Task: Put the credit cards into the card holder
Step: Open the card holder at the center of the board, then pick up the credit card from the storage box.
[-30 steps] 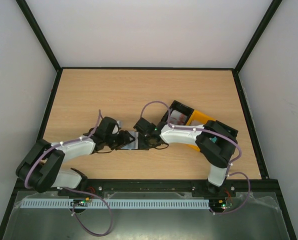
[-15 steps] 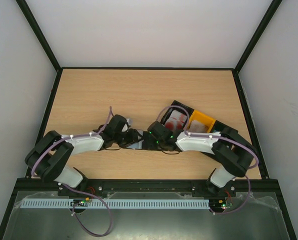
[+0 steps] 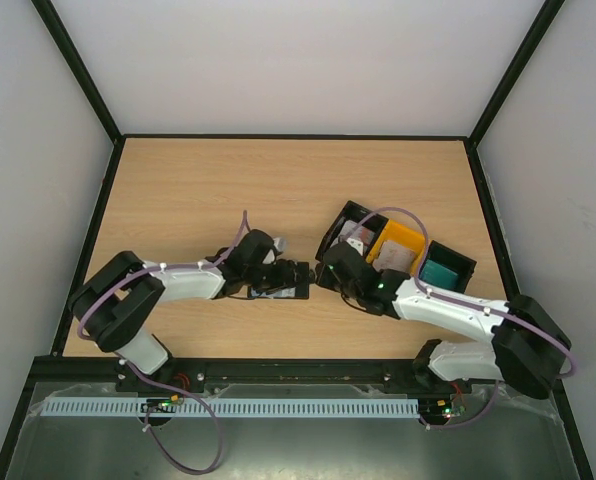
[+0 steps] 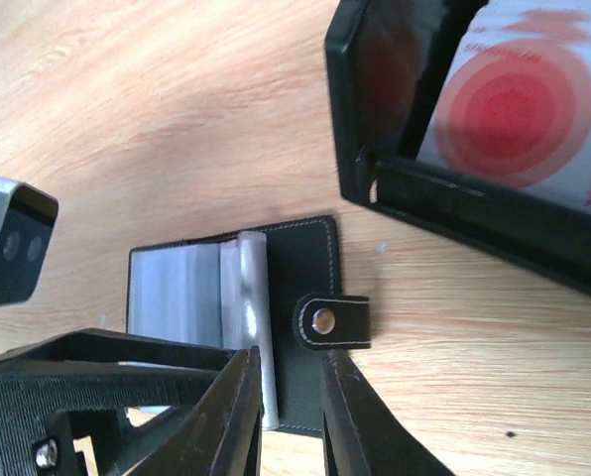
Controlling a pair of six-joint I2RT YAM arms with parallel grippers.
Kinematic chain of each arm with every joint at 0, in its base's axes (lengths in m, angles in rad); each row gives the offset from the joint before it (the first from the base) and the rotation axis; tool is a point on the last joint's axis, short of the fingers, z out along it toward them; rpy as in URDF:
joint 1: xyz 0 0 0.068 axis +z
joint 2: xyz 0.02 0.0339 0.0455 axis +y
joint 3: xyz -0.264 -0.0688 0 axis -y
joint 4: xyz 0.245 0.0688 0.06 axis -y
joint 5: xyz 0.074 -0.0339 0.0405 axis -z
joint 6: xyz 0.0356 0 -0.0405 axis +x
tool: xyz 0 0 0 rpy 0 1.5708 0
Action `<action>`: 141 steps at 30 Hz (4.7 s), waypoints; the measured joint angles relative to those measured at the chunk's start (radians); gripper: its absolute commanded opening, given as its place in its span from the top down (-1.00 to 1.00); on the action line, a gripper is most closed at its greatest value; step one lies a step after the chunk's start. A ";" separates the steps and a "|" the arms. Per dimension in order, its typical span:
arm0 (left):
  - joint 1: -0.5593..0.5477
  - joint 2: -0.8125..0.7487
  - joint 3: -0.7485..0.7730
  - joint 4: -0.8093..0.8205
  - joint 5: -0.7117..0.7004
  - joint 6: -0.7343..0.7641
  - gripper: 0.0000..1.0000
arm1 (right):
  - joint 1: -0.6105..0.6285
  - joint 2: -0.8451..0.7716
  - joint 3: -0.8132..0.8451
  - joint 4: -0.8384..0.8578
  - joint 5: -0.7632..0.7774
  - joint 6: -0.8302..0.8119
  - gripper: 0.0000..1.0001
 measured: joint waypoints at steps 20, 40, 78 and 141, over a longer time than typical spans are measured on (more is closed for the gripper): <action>-0.131 0.023 0.157 -0.035 0.072 0.242 -0.21 | 0.000 -0.235 -0.025 -0.101 0.221 0.049 0.44; -0.111 -0.036 0.116 -0.275 -0.332 0.177 0.40 | -0.073 -0.115 0.095 -0.190 0.114 -0.124 0.24; -0.050 0.048 0.258 -0.172 -0.236 0.121 0.20 | -0.394 0.270 0.589 -0.509 -0.164 -0.833 0.19; 0.009 0.376 0.517 -0.199 -0.146 0.098 0.41 | -0.450 0.517 0.613 -0.660 -0.358 -1.279 0.62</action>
